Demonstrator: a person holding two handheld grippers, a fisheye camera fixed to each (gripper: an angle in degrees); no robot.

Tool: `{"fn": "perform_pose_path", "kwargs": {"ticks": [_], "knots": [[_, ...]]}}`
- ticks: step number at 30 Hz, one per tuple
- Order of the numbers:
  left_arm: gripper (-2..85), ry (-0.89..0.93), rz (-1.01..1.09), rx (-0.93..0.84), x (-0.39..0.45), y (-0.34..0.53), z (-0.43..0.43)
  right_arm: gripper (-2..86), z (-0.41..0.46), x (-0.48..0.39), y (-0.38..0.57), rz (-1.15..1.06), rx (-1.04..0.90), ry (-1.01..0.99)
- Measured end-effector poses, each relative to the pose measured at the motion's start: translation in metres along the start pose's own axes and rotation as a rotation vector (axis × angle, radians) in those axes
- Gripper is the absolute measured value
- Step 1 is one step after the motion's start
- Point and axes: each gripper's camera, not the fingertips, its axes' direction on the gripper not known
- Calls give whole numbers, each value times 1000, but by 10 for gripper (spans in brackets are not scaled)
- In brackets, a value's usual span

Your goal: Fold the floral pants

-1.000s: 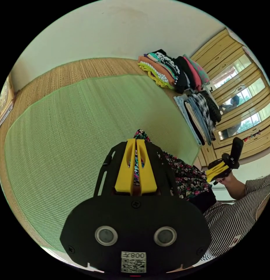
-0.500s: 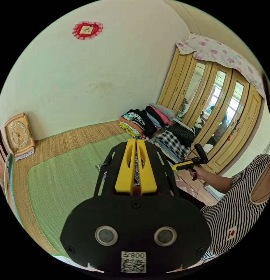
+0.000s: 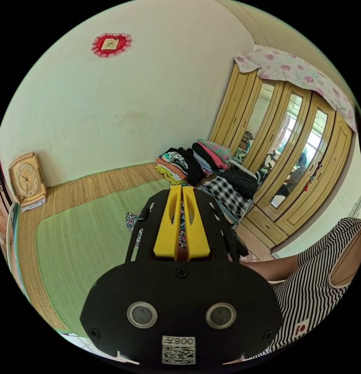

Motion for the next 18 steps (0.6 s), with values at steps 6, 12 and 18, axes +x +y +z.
{"fn": "perform_pose_path", "kwargs": {"ticks": [6,12,18], "knots": [[1,-13,29,14,9,4,-32,60,-18,-16,-5,17,81,135],[1,15,5,16,-5,20,-71,4,-80,0,2,104,215,191],[1,90,-6,40,-21,41,-108,1,-164,16,10,194,412,220]]}}
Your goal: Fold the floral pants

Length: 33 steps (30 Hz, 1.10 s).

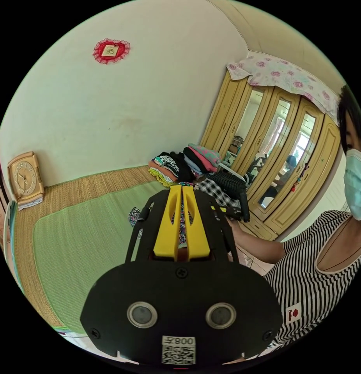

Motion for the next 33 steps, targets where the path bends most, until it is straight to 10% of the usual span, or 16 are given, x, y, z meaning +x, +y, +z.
{"fn": "perform_pose_path", "kwargs": {"ticks": [17,24,33], "knots": [[0,270,-11,350,-105,32,-124,0,-95,-109,-259,-243,541,45],[1,-23,-322,439,-233,111,-185,1,106,-295,-349,-606,183,-183],[6,-253,-1030,178,-402,294,-169,9,441,-400,-224,-833,-684,-241]]}}
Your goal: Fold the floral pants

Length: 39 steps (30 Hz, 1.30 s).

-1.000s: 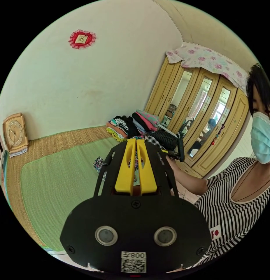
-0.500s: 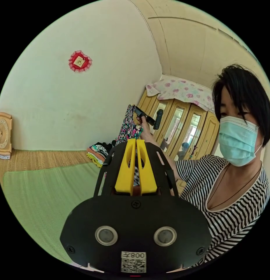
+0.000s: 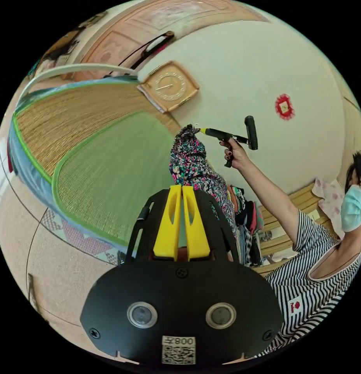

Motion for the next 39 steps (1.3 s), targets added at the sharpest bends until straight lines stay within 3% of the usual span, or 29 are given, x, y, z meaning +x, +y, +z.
{"fn": "perform_pose_path", "kwargs": {"ticks": [3,11,17,22,24,32,39], "knots": [[14,-75,-52,-62,-33,-6,15,24,41,21,4,15,-59,-57],[58,-50,63,-19,-30,-44,31,78,-7,109,107,209,165,-167],[73,-37,333,-299,22,-56,119,81,-20,102,267,464,146,-158],[66,-219,526,-500,47,-57,197,91,9,62,352,574,-55,39],[40,-372,568,-571,52,-57,229,89,21,64,364,583,-88,56],[3,-391,510,-586,64,-69,264,4,54,83,396,666,-124,29],[3,-498,515,-520,83,-65,263,-3,31,63,421,581,22,-282]]}}
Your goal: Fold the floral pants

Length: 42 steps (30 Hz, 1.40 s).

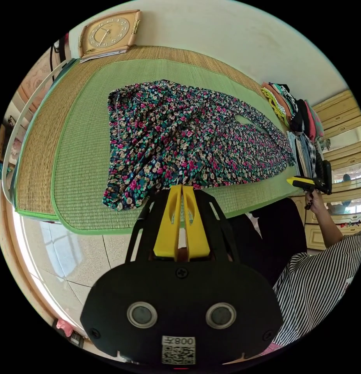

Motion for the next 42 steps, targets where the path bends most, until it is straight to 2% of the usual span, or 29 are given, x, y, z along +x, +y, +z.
{"fn": "perform_pose_path", "kwargs": {"ticks": [3,5,7,9,13,15,20,24,26,29,33,39,42], "knots": [[7,-22,-61,-24,-2,-1,10,3,3,-3,21,-5,-5,11],[13,13,-76,-17,2,-3,17,13,-5,12,31,72,52,41],[24,17,-79,-10,11,-8,21,58,-25,43,40,189,132,67],[45,37,-62,38,26,-17,21,81,-47,65,44,253,210,95],[65,129,-18,167,54,-36,19,90,-86,90,42,289,311,281],[68,240,80,206,88,-63,32,92,-89,92,35,260,299,322],[75,391,395,119,198,-141,98,96,-73,79,14,145,228,369],[83,351,605,4,287,-199,158,103,-56,56,5,33,187,445],[81,342,583,-66,306,-220,183,109,-49,48,3,-1,166,481],[59,432,506,-152,317,-243,214,106,-37,36,-2,-71,133,503],[16,500,464,-75,321,-253,214,76,-25,20,-4,-128,108,689],[5,624,432,45,319,-261,195,60,-30,11,5,-114,132,712],[3,660,440,75,322,-263,187,23,-40,6,10,-99,159,775]]}}
